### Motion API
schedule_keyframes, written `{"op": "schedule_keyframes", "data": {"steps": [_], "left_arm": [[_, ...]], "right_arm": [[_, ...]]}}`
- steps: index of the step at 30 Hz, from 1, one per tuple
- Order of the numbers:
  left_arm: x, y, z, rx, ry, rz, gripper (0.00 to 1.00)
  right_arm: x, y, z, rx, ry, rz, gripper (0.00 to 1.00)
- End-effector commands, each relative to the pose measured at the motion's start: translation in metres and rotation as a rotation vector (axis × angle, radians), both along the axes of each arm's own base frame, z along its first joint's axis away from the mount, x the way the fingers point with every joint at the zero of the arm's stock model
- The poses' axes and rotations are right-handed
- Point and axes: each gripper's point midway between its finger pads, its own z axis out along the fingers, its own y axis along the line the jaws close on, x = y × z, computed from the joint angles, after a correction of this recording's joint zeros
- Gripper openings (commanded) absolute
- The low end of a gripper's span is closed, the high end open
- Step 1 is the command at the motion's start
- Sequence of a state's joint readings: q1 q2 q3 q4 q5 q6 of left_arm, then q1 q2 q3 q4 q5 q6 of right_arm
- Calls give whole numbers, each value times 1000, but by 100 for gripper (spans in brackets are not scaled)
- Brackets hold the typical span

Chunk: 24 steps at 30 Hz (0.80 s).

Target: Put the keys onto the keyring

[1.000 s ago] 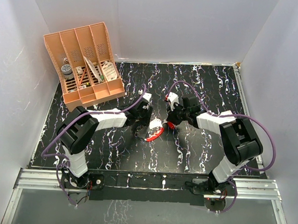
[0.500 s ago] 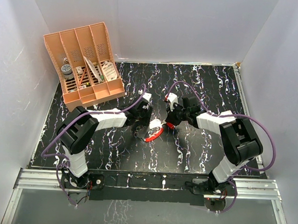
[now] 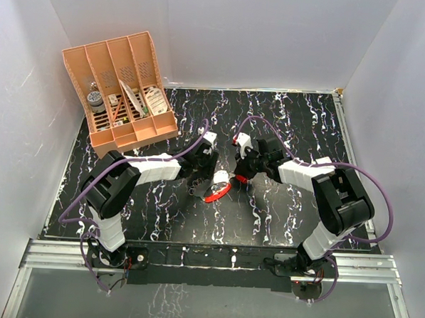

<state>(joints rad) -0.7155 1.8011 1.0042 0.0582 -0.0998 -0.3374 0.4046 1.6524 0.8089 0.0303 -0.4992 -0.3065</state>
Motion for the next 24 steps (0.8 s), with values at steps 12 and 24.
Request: {"op": "schedule_keyframes", "data": {"steps": [12,24], "left_arm": [[0,-32,34,-113,-42,-177,55],[1,-45,44,-129,-70,-231,56]], "right_arm": [[29,16,32,69,-92,-12,0],[32,22,36,83,-92,-7,0]]}}
